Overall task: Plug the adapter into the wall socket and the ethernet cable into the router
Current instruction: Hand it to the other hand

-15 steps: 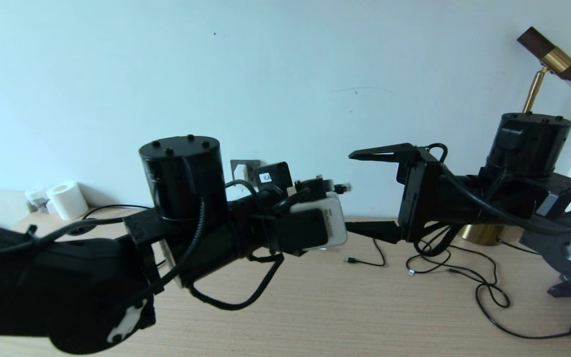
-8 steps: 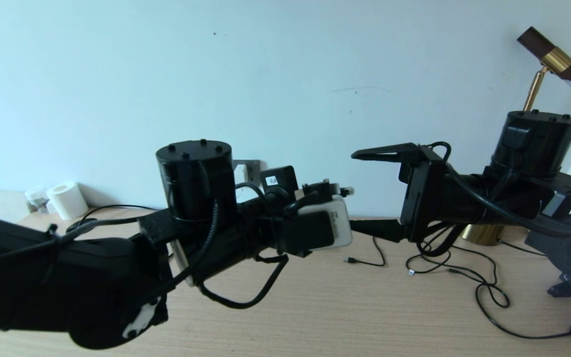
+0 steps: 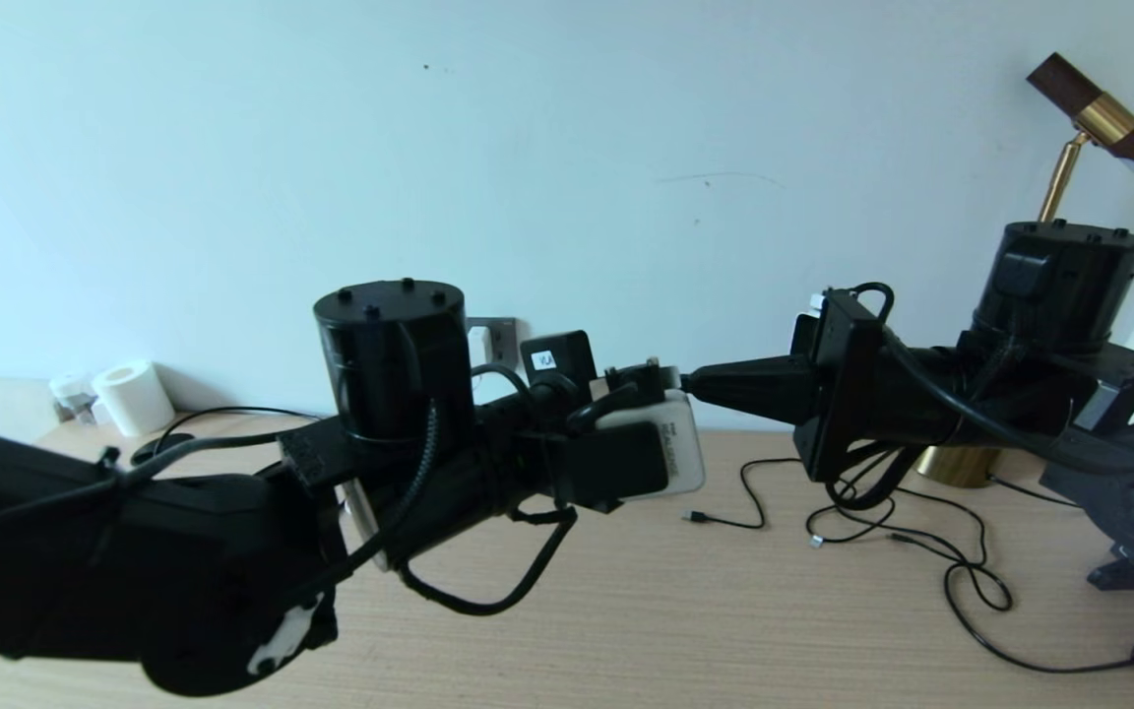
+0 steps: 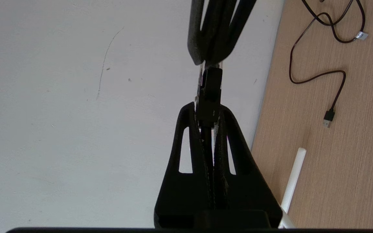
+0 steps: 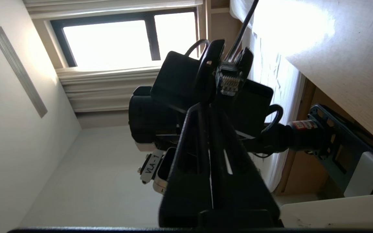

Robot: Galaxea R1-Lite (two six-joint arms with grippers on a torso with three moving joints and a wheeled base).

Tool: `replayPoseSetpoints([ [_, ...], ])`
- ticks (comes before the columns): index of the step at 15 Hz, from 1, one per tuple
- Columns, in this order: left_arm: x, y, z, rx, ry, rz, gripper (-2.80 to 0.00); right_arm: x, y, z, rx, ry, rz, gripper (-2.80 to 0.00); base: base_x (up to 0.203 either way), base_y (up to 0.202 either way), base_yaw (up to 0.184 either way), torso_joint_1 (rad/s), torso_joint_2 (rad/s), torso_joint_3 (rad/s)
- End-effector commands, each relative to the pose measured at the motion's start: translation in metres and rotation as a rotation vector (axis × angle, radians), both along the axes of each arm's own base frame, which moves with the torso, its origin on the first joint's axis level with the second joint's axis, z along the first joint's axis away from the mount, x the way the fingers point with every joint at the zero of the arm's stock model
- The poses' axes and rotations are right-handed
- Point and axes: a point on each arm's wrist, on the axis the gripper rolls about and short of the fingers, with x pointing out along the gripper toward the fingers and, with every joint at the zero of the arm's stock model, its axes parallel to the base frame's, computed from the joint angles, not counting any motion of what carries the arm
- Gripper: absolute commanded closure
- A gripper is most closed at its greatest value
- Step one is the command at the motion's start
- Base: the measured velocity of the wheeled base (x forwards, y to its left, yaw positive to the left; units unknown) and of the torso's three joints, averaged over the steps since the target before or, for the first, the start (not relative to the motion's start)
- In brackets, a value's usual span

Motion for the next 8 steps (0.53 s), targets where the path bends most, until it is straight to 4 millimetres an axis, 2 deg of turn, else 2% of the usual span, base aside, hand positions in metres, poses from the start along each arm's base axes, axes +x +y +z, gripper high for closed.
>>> replayPoseSetpoints([
  [1,-0.0012,0.0002,0.0014,0.000,-0.010,-0.003,0.00,0.0003,0.0003,-0.0003,0.002,0.007,0.007,0.00,0.000,0.000,0.000,0.000,0.00,0.000],
  [8,-0.0014,0.0004,0.0020,-0.002,-0.012,-0.002,0.00,-0.0028,-0.0005,-0.0009,0.000,-0.001,0.009,0.00,0.000,0.000,0.000,0.000,0.00,0.000],
])
